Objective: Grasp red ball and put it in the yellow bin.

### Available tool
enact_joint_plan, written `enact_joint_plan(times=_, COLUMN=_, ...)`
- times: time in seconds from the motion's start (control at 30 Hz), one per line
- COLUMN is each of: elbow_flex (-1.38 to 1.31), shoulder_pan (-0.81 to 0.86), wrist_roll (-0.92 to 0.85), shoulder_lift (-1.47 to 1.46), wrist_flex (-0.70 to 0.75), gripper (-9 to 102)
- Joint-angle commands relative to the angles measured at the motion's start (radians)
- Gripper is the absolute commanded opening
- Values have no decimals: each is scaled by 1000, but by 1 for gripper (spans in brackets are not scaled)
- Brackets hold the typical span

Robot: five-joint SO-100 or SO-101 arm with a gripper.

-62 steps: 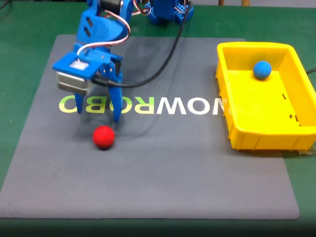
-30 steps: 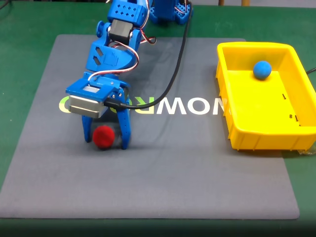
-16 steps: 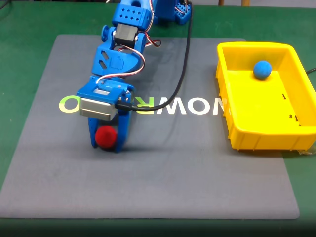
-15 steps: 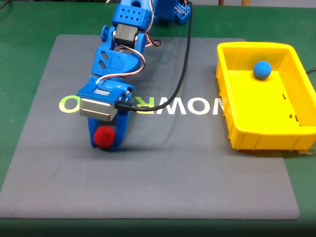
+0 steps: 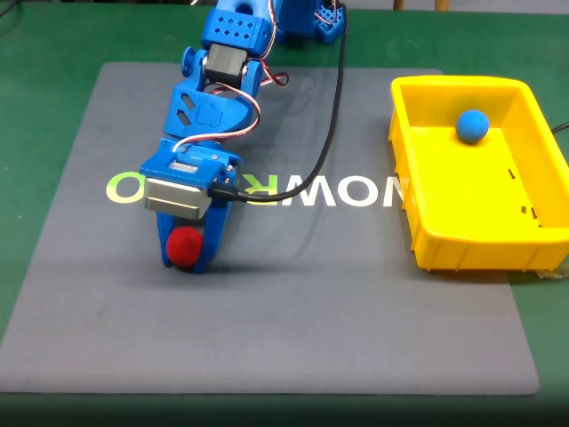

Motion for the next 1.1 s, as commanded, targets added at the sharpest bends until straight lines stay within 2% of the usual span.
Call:
enact_joint_plan(times=0.0, elbow_flex=-34, shoulder_pan=25, wrist_roll=-2, shoulder_lift=28, wrist_flex=-14, gripper=0)
enact_joint_plan(times=0.3, elbow_flex=-34, shoulder_pan=28, wrist_roll=-5, shoulder_lift=115, wrist_flex=-5, gripper=0)
enact_joint_plan(times=0.67, elbow_flex=-23, shoulder_pan=5, wrist_roll=20, shoulder_lift=337, wrist_flex=92, gripper=0)
enact_joint_plan(times=1.07, elbow_flex=187, shoulder_pan=-193, wrist_roll=58, shoulder_lift=655, wrist_flex=129, gripper=0)
